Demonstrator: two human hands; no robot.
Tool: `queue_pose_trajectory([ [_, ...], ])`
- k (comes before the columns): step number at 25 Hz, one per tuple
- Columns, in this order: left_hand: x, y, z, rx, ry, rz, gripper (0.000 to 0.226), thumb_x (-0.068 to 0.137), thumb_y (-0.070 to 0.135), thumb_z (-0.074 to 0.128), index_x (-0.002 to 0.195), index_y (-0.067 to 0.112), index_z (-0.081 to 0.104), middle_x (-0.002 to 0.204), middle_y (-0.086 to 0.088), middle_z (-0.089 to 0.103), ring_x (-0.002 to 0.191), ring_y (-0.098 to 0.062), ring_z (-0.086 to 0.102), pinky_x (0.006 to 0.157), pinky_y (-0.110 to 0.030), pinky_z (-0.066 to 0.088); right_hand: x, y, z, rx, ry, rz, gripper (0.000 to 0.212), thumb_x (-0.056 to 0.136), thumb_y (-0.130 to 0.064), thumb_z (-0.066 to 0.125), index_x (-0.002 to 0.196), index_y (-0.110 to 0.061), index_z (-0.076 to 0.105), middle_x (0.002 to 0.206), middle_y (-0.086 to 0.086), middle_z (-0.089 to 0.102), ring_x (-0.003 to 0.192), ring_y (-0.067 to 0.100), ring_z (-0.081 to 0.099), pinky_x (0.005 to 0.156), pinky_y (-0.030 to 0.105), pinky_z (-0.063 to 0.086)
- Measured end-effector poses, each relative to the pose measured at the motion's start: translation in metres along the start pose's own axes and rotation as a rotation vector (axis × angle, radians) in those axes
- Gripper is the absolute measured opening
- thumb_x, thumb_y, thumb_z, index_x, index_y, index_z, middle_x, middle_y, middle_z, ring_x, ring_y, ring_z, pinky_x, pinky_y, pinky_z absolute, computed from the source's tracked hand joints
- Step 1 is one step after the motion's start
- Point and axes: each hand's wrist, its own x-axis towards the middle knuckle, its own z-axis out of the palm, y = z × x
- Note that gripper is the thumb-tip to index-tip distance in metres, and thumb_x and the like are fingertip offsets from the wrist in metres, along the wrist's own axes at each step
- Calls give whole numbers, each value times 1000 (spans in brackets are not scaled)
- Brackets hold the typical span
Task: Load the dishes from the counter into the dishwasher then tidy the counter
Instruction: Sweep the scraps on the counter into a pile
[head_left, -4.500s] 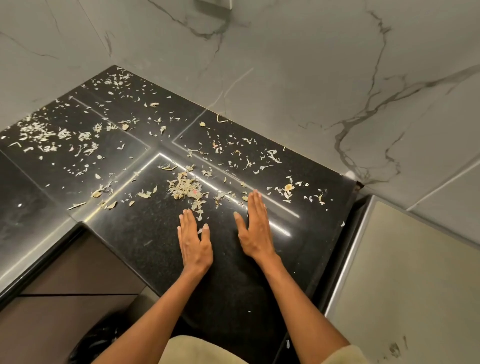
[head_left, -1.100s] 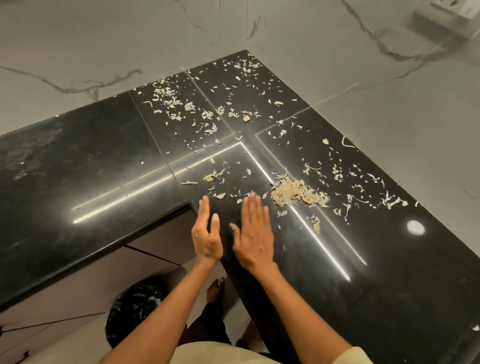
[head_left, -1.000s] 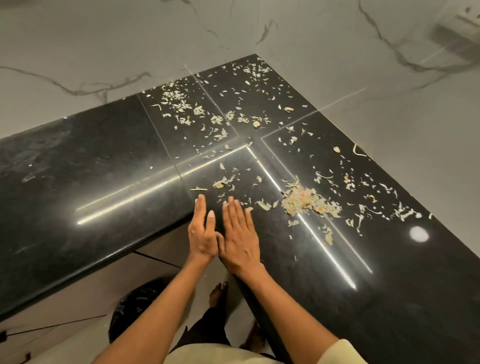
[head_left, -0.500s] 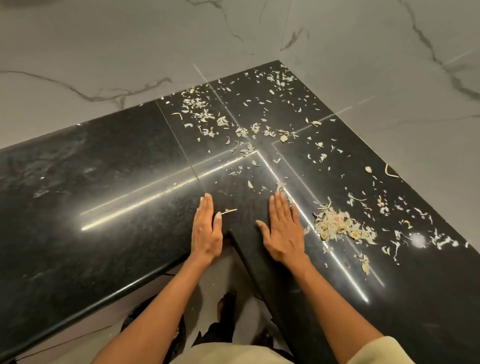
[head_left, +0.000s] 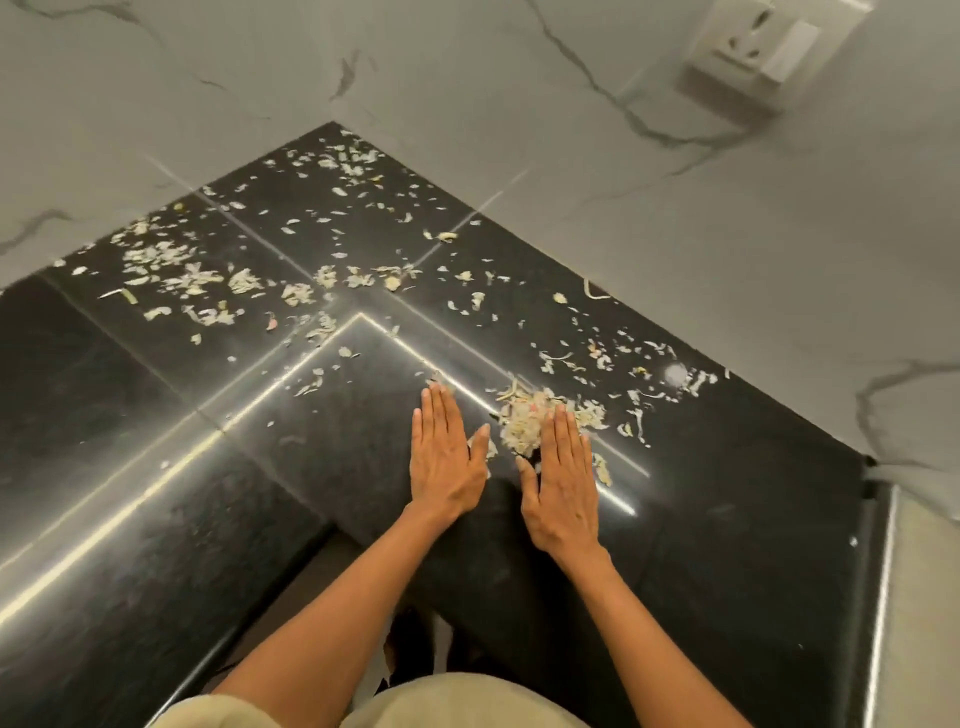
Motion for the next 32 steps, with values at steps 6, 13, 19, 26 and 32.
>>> queue_pose_trajectory([
  [6,-11,37,28,-245,0,186,70,100,52,11,157,14,-3,166,-1,-5,151,-8,-11,125,-37,0,-37,53,-8,-17,112,340,79,103,-56,25,159,-6,1,168,9,-6,155,19,-9,126,46,9],
  [13,-15,37,12,-847,116,50,62,99,37,42,155,14,28,159,6,33,147,-9,29,120,-33,26,-15,-4,11,-19,-115,423,98,96,-73,7,155,4,-8,163,24,-16,152,33,-18,125,50,4],
  [19,-29,19,4,-821,224,-28,57,100,30,43,152,8,33,156,-1,40,145,-12,35,119,-36,30,54,-39,22,191,-168,23,84,100,-60,13,158,-3,-8,165,15,-17,152,23,-21,125,44,-2],
  [26,-44,14,2,-785,333,-33,54,100,19,42,151,4,34,155,-4,40,145,-15,34,120,-35,28,-17,-19,7,197,-149,-413,68,106,-33,38,160,-7,6,168,9,-4,155,20,-7,127,43,3],
  [32,-42,17,10,-752,320,-66,54,100,23,42,152,10,35,156,0,39,145,-12,33,119,-45,31,10,8,18,-135,-261,-607,71,105,-54,19,160,-12,6,168,6,-4,154,17,-13,126,46,2],
])
